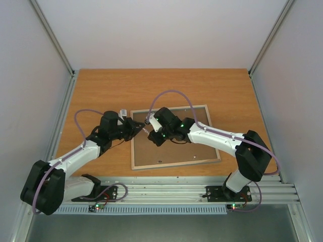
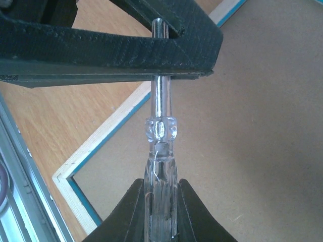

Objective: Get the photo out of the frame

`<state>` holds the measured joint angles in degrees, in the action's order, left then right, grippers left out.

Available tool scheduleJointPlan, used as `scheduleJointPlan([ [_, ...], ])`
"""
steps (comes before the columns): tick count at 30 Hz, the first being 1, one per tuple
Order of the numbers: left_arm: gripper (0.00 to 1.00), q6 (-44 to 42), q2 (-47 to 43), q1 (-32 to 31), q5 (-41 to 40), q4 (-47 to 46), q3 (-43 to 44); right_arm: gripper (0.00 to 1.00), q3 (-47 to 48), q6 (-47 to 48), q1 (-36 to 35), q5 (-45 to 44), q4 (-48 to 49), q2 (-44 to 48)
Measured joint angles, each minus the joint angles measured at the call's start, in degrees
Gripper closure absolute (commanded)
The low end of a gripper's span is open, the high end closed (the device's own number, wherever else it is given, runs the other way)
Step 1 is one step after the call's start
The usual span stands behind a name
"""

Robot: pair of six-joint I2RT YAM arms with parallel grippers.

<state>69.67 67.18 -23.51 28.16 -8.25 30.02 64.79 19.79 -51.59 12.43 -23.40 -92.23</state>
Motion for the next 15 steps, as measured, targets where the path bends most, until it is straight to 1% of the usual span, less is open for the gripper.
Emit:
scheduleJointPlan([
  [8, 0.99, 2.69, -0.07, -0.11, 1.22, -4.79, -3.34, 0.86, -4.76, -0.24, -0.28, 0.22, 4.55, 2.29],
  [15, 1.0, 7.98, -0.74, -0.2, 1.25, -9.4, -6.27, 0.78, -8.33, -0.52, -0.28, 0.31, 9.01, 4.85],
])
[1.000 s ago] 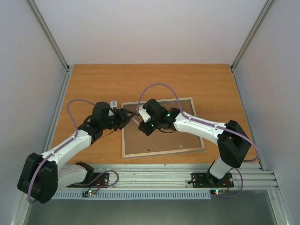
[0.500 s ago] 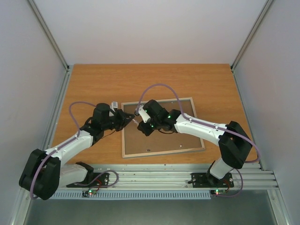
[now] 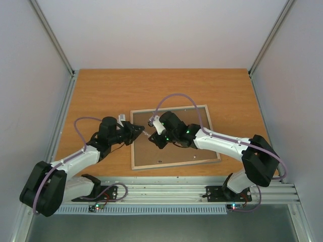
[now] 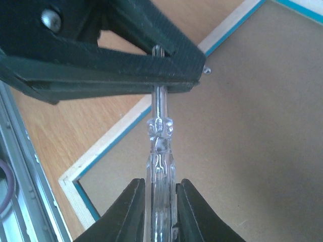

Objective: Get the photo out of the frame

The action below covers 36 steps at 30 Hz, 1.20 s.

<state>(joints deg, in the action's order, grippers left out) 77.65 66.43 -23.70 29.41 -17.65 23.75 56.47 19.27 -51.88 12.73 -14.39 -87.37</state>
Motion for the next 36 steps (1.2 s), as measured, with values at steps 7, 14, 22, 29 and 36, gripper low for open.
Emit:
scheduleJointPlan([
  [7, 0.99, 3.76, -1.66, 0.31, -1.79, -0.37, -2.49, 0.76, -1.33, -0.26, 0.0, -0.04, 3.72, 1.68],
  [14, 0.99, 6.19, -3.76, 0.66, -2.82, -1.51, -3.98, 0.75, -1.62, -0.26, 0.0, -0.04, 4.83, 1.84],
  [22, 0.99, 8.11, -4.0, 0.79, -2.86, -3.5, -4.5, 0.75, -1.95, -0.26, 0.0, 0.09, 5.46, 1.6],
  [29, 0.99, 9.53, -4.15, 0.83, -2.89, -5.16, -5.6, 0.79, -2.16, -0.33, 0.0, 0.59, 5.95, 0.79],
  [36, 0.98, 10.45, -4.15, 0.87, -2.91, -6.32, -5.92, 0.94, -2.16, -0.35, 0.0, 1.2, 6.64, 0.74],
])
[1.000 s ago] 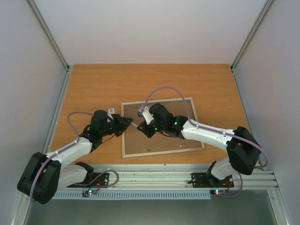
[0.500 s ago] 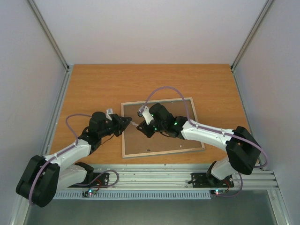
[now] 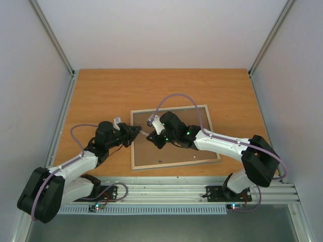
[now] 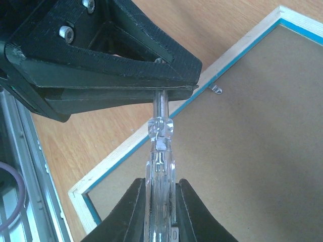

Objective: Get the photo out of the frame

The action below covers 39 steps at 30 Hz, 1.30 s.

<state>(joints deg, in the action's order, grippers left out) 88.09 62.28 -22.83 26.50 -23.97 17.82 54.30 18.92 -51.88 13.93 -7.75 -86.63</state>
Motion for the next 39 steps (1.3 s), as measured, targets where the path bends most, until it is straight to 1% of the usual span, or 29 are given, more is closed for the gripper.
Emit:
scheduleJointPlan([
  [2, 0.93, 0.04, 0.0, 0.0, 0.0, -0.15, -0.09, 0.98, 0.0, 0.2, 0.0, 0.0, 0.02, -0.04],
  [5, 0.85, -0.11, 0.0, 0.0, -0.04, -0.15, -0.09, 0.99, 0.0, 0.37, 0.0, 0.0, 0.04, -0.07],
  [8, 0.79, -1.09, 0.0, 0.09, -0.26, 0.33, -0.09, 0.99, 0.09, 0.63, 0.04, -0.15, -0.09, -0.44],
  [10, 0.76, -2.69, 0.0, 0.35, -0.72, 2.08, -0.02, 0.99, 0.85, 1.11, 0.26, -0.33, -1.22, -1.42],
  [12, 0.73, -5.25, 0.0, 0.63, -1.57, 5.92, 0.52, 0.99, 1.84, 1.6, 0.57, -0.46, -2.49, -2.47],
  [16, 0.72, -12.5, 0.0, 0.72, -4.39, 16.92, 4.39, 0.99, 4.24, 2.56, 1.09, -0.72, -5.55, -5.22],
  [17, 0.7, -15.13, 0.0, 0.74, -5.77, 20.98, 5.97, 0.99, 5.01, 2.8, 1.36, -0.85, -6.29, -5.9],
  [20, 0.66, -21.03, -0.13, 0.74, -9.18, 29.11, 8.85, 0.99, 7.39, 3.28, 1.97, -1.22, -8.31, -7.58],
  [27, 0.6, -32.22, -0.09, 0.76, -16.68, 43.58, 13.03, 0.99, 13.14, 4.22, 2.56, -1.7, -12.48, -12.79],
  [31, 0.57, -37.55, 2.64, 0.76, -18.71, 47.93, 15.82, 0.99, 16.31, 4.61, 2.8, -1.79, -15.02, -16.13],
  [39, 0.55, -43.08, 9.53, 0.76, -17.49, 48.81, 17.49, 0.99, 22.47, 4.98, 3.41, -1.75, -20.02, -21.51],
])
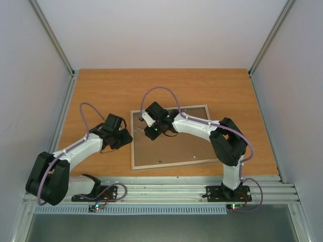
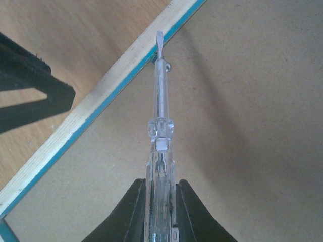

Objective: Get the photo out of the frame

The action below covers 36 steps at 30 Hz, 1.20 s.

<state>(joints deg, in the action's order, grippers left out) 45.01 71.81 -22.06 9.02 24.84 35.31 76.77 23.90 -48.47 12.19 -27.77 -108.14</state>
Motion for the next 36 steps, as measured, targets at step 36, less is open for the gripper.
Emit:
scheduleJointPlan([
  [36, 0.91, -4.37, 9.6, -0.02, 6.6, -5.18, 0.37, 0.99, 7.39, 1.14, 0.83, 3.76, -6.64, -7.5],
])
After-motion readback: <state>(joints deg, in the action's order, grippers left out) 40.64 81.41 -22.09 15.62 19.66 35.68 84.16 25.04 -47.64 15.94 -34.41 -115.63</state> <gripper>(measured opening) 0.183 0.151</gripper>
